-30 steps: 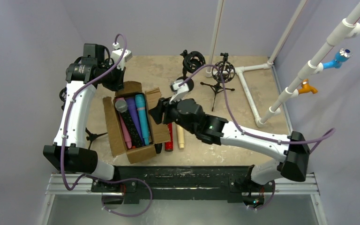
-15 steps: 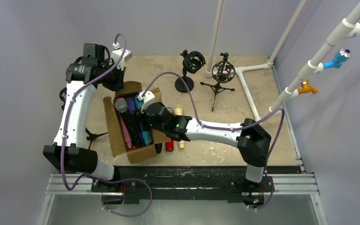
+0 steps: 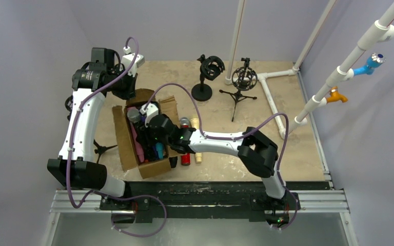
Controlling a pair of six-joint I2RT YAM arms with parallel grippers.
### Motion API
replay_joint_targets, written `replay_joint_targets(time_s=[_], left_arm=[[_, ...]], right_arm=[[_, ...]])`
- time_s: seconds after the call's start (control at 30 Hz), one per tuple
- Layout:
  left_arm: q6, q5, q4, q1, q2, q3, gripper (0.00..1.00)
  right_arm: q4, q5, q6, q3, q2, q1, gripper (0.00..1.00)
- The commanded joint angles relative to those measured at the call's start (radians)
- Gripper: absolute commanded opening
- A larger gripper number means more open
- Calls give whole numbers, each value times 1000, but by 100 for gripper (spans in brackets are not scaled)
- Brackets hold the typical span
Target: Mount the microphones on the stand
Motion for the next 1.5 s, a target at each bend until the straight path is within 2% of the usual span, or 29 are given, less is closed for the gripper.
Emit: replay_joint_targets(time_s=[0.0, 0.2, 0.3, 0.37, 0.63, 0.8, 0.97, 1.2, 1.47], left_arm=[[-13, 18, 61, -2, -50, 56, 0], [-4, 7, 63, -2, -51, 55, 0], [2, -4, 68, -3, -51, 51, 0], [6, -9, 70, -2, -52, 50, 0], [15, -19, 71, -2, -56, 49, 0], [16, -19, 71, -2, -55, 52, 0], [17, -19, 68, -2, -56, 53, 0], [16, -20, 64, -2, -60, 52, 0], [14, -19, 57, -2, -60, 63, 0]], right_arm=[[17, -14, 1, 57, -3, 9, 52], [46, 9, 9, -5, -116, 11, 18], [52, 12, 16, -44, -187, 14, 6], [51, 19, 22, -71, -236, 17, 3], [-41, 127, 64, -224, -466, 3, 0], [-149, 162, 102, -370, -599, -89, 0], [-174, 165, 146, -559, -696, -208, 0], [-126, 182, 176, -726, -671, -282, 0], [22, 127, 246, -767, -506, -354, 0]])
